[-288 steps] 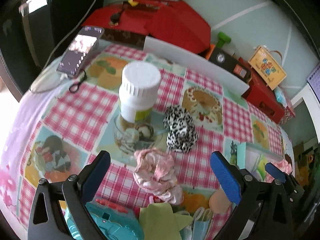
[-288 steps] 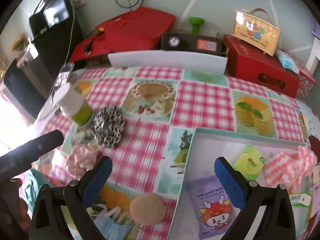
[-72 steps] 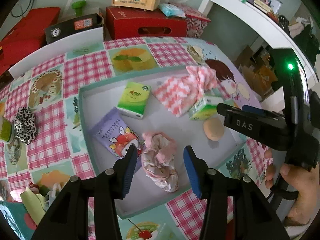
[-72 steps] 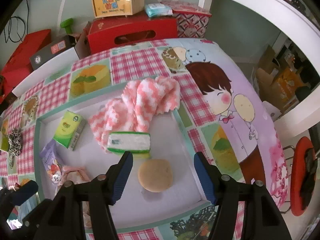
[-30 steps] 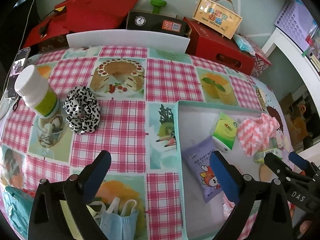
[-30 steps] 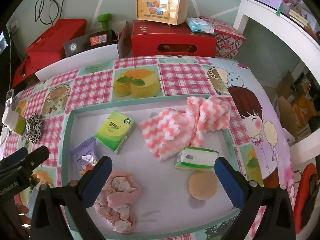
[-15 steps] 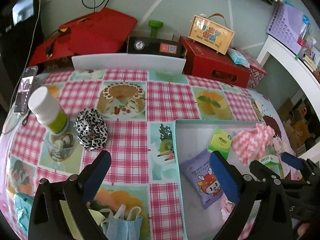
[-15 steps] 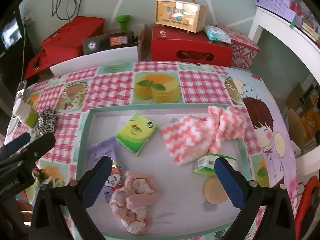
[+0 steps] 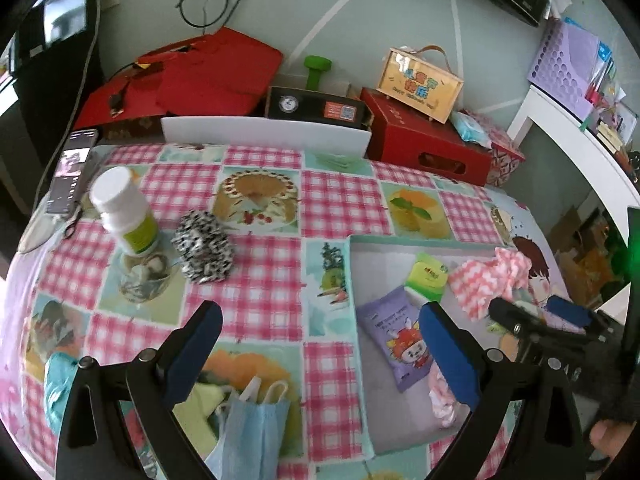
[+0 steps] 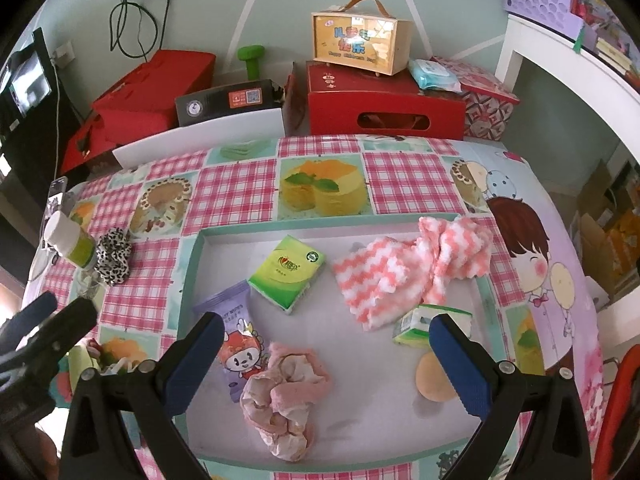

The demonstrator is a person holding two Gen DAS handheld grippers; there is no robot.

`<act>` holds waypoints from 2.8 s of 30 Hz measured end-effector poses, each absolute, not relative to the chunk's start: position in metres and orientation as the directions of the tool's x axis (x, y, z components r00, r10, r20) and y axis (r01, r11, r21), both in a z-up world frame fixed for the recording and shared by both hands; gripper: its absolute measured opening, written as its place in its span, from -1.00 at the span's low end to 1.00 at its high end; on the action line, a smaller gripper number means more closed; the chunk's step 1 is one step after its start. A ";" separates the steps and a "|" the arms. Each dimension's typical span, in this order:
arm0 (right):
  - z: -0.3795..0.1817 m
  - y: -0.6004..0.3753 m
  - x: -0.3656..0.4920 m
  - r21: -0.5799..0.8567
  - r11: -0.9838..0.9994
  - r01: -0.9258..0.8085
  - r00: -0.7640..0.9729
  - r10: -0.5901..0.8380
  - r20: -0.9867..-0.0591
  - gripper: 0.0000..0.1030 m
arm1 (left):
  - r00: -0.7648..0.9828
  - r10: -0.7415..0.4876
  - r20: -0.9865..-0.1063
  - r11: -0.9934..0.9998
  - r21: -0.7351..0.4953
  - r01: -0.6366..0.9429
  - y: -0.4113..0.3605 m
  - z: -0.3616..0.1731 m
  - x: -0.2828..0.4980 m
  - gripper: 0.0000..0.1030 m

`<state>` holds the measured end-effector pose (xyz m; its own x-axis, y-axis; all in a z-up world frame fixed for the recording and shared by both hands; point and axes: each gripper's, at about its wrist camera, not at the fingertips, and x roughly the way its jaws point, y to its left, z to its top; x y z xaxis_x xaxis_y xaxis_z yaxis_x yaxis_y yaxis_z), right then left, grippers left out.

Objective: Organize soft objects
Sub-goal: 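Withdraw both open tools up and away from the tray, then move both open tools back from the tray toward the teal box and blue masks, then grasp the blue face masks by their ear loops with the right tool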

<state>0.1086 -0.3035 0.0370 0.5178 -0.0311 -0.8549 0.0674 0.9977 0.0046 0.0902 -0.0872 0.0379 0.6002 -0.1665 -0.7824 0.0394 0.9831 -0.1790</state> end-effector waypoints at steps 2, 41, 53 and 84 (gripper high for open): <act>0.039 -0.303 0.106 0.008 0.998 0.068 0.523 -0.029 -0.852 1.00 | 0.583 -0.161 -0.797 0.984 -0.178 0.029 -0.082 0.036 0.083 0.92; 0.002 -0.183 0.014 0.027 0.969 -0.244 0.365 0.117 -0.924 1.00 | 0.421 -0.119 -0.899 0.947 -0.231 -0.225 0.041 0.007 -0.019 0.91; -0.006 -0.132 0.015 0.030 0.929 -0.370 0.362 0.174 -0.916 1.00 | 0.404 -0.152 -0.902 0.936 -0.263 -0.235 0.059 -0.008 -0.023 0.91; -0.050 -0.120 0.040 0.103 0.942 -0.321 0.273 0.196 -0.942 1.00 | 0.364 -0.179 -0.914 0.919 -0.287 -0.270 0.077 -0.034 -0.023 0.91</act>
<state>0.0395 -0.1200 -0.0498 0.2731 0.1957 -0.9419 -0.3210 0.9415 0.1026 -0.0234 0.0770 -0.0335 0.3639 -0.1788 -0.9141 -0.2700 0.9190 -0.2872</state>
